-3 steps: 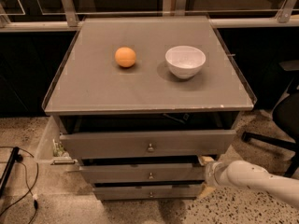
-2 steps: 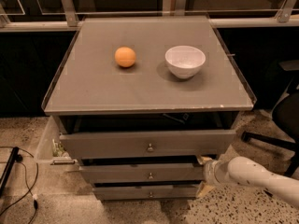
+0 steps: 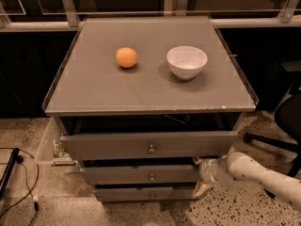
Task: Open middle drawer
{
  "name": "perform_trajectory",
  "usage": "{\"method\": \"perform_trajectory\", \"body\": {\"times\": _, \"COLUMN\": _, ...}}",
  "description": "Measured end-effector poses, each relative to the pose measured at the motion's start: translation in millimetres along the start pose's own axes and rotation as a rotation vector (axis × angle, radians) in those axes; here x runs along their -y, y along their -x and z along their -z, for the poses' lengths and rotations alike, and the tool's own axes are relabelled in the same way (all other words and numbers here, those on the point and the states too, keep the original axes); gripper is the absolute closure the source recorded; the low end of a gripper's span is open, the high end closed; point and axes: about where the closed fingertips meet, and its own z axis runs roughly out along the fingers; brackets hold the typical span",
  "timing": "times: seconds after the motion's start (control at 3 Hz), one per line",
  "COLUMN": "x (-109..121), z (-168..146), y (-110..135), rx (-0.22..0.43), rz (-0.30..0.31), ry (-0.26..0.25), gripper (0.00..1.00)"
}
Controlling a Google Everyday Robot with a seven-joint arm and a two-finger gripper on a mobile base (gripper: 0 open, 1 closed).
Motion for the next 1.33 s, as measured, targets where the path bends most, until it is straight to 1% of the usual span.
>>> {"method": "perform_trajectory", "body": {"times": 0.33, "x": -1.3, "z": -9.7, "y": 1.3, "rx": 0.002, "rz": 0.02, "ry": 0.021, "gripper": 0.0}}
{"method": "perform_trajectory", "body": {"times": 0.67, "x": -1.3, "z": -9.8, "y": 1.4, "rx": 0.002, "rz": 0.02, "ry": 0.022, "gripper": 0.18}}
{"method": "perform_trajectory", "body": {"times": 1.0, "x": -1.3, "z": -9.8, "y": 1.4, "rx": 0.002, "rz": 0.02, "ry": 0.022, "gripper": 0.41}}
{"method": "perform_trajectory", "body": {"times": 1.33, "x": -0.5, "z": -8.2, "y": 6.0, "rx": 0.016, "rz": 0.035, "ry": 0.037, "gripper": 0.64}}
